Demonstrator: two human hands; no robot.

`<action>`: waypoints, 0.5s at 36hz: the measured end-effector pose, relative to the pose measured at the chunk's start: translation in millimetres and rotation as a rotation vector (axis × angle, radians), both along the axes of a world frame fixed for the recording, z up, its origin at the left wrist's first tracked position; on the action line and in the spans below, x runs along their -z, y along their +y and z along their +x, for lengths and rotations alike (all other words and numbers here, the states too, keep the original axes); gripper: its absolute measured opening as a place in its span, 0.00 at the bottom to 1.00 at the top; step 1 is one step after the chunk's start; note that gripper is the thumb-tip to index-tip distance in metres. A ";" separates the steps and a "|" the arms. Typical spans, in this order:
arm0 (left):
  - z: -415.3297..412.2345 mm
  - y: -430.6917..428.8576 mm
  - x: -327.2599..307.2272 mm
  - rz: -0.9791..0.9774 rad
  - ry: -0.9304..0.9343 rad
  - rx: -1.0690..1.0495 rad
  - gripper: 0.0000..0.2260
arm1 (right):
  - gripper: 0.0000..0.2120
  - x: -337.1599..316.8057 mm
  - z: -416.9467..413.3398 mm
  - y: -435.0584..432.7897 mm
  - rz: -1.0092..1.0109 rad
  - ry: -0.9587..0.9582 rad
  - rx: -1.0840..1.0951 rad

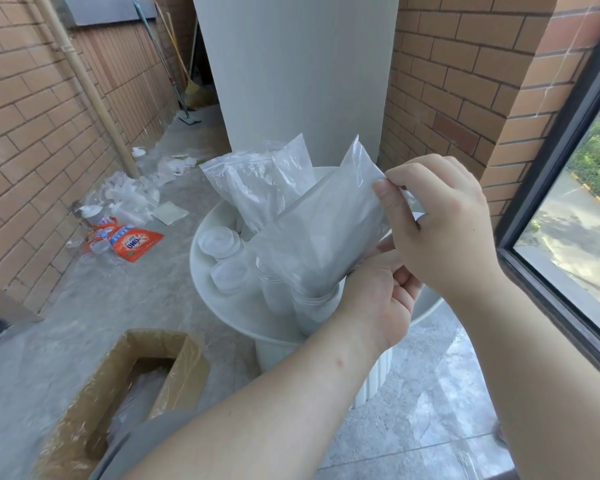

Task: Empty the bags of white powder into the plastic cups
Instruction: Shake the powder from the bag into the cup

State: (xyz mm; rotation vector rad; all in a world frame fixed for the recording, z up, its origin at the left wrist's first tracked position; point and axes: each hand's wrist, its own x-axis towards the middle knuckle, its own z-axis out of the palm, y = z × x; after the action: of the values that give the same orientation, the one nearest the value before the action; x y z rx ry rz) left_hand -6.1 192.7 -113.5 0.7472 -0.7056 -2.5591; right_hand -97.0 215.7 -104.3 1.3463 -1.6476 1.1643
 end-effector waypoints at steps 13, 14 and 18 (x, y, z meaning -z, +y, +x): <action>-1.3 0.0 0.9 -0.031 0.000 0.013 0.19 | 0.14 0.8 0.3 -1.7 -0.011 0.001 0.021; -1.3 -0.6 2.0 -0.029 0.000 0.016 0.19 | 0.15 0.6 0.4 -1.6 -0.011 0.000 0.019; -0.6 -3.9 8.4 -0.045 0.010 0.025 0.19 | 0.16 -0.1 1.0 -1.6 -0.018 0.009 0.028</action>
State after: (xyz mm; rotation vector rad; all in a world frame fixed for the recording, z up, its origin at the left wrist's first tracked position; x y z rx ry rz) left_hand -6.7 188.8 -121.8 0.7142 -0.7717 -2.5587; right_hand -96.0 214.1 -104.2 1.3113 -1.6406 1.1523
